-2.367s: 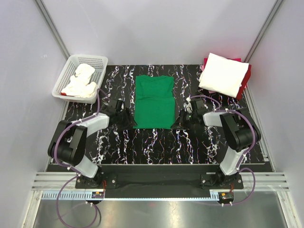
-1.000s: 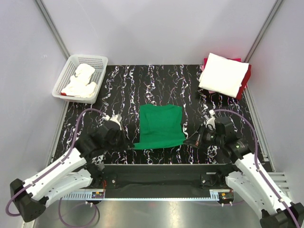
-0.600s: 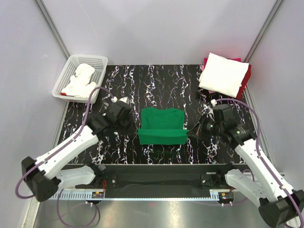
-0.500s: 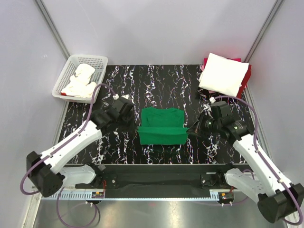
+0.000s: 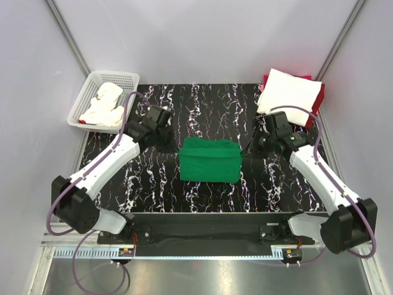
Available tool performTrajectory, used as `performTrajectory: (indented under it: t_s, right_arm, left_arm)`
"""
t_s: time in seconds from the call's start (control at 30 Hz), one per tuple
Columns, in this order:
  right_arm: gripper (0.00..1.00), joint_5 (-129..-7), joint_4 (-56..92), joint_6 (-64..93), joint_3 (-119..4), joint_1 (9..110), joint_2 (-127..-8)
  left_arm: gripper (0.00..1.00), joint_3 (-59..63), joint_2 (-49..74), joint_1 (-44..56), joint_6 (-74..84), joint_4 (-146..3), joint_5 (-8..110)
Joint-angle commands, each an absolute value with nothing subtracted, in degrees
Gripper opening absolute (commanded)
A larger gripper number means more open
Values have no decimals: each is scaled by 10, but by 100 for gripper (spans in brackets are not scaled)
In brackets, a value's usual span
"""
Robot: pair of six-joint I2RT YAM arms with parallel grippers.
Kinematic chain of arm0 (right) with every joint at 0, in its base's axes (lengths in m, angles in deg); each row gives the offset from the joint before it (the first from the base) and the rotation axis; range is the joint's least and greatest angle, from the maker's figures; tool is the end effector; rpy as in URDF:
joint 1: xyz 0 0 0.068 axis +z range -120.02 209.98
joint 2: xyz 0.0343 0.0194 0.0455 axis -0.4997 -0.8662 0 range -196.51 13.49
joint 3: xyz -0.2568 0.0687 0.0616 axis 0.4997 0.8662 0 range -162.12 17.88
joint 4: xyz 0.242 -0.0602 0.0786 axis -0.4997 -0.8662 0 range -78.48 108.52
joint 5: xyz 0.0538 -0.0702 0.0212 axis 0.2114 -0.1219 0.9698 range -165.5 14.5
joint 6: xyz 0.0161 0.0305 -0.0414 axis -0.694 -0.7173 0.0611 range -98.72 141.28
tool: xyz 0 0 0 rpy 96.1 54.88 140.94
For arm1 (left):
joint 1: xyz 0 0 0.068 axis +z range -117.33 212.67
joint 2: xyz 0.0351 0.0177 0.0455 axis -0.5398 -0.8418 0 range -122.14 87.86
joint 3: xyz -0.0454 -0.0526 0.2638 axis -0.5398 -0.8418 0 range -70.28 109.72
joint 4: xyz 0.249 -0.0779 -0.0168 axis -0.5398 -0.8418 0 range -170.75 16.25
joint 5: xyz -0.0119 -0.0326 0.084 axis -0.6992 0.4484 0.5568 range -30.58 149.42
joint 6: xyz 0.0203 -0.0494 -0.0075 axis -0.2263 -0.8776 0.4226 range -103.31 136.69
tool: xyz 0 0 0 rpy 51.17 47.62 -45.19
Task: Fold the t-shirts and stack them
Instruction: Fold the tshirt
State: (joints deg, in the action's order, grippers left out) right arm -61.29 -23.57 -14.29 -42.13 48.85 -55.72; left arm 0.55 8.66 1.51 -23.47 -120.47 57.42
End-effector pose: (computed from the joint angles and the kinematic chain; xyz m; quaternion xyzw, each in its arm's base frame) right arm 0.2296 0.0878 0.2958 0.0953 0.9323 0.2542 0.2391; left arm 0.2427 -0.1481 0.3066 -0.0696 0.9513 -0.1883 0.2339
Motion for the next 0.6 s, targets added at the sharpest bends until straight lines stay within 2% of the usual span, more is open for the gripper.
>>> performTrajectory:
  t_s: [0.0,0.57]
  right_arm:
    - [0,-642,-217,-112,-454,472,-588]
    - [0,-610,-182,-76,-512,418,-711]
  left_arm:
    - [2,48,64,38,-199,-1204,567]
    - [1,202,-116,81,-142,-1233,529]
